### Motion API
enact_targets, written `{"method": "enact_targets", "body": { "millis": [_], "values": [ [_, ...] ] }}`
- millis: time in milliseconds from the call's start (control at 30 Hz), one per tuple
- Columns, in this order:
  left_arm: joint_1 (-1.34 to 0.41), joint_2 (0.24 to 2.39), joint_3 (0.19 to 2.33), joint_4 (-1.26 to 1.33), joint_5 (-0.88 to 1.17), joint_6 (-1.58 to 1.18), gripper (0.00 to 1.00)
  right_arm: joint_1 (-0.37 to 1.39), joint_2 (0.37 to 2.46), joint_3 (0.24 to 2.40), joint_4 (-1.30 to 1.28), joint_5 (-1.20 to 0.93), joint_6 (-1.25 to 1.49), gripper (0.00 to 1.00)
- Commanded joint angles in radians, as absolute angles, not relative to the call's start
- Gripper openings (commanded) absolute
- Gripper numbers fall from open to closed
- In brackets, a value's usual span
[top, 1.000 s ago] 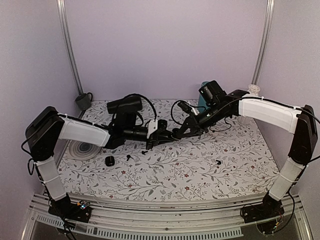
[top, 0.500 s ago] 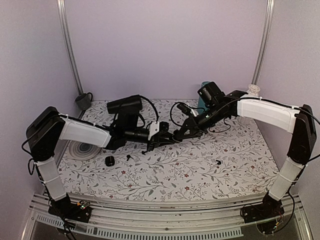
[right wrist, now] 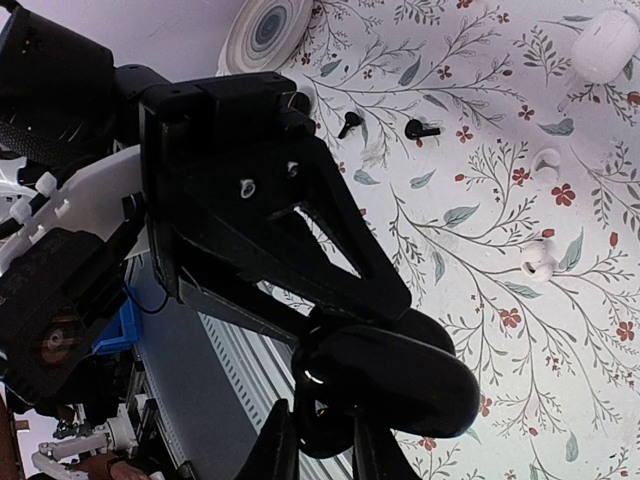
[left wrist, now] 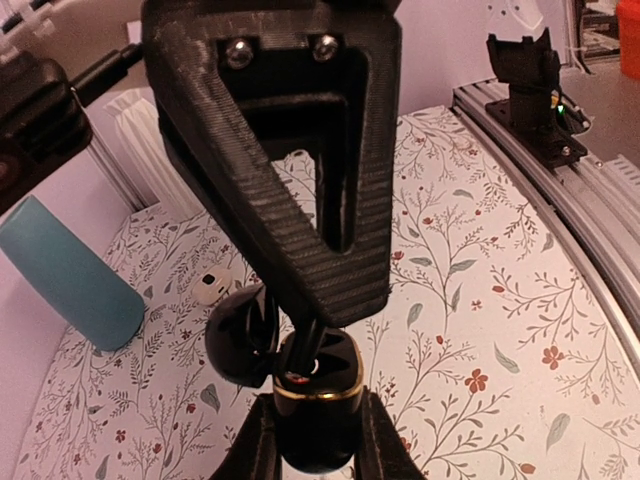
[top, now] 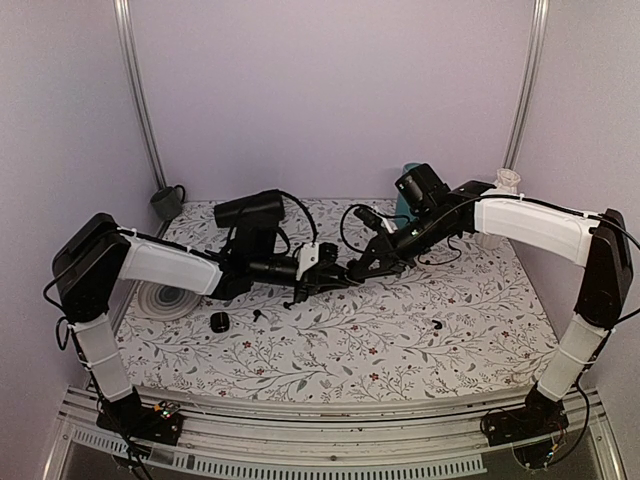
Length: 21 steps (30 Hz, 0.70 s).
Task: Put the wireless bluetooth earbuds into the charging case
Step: Insert the left earbud into the left side groove of the charging case.
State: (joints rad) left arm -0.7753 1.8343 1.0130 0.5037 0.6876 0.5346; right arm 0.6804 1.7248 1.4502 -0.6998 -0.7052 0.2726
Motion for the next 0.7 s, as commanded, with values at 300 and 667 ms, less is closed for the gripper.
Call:
{"method": "enact_targets", "body": {
  "millis": [300,667],
  "values": [
    [-0.774,1.835,1.011,0.570,0.720,0.501,0.00,0.685,1.720,1.443,-0.705,-0.686,0.273,0.14],
    [-0.790,1.837,1.025,0.513,0.707,0.544,0.00,0.683,1.735,1.460,-0.713,-0.687,0.275,0.14]
  ]
}}
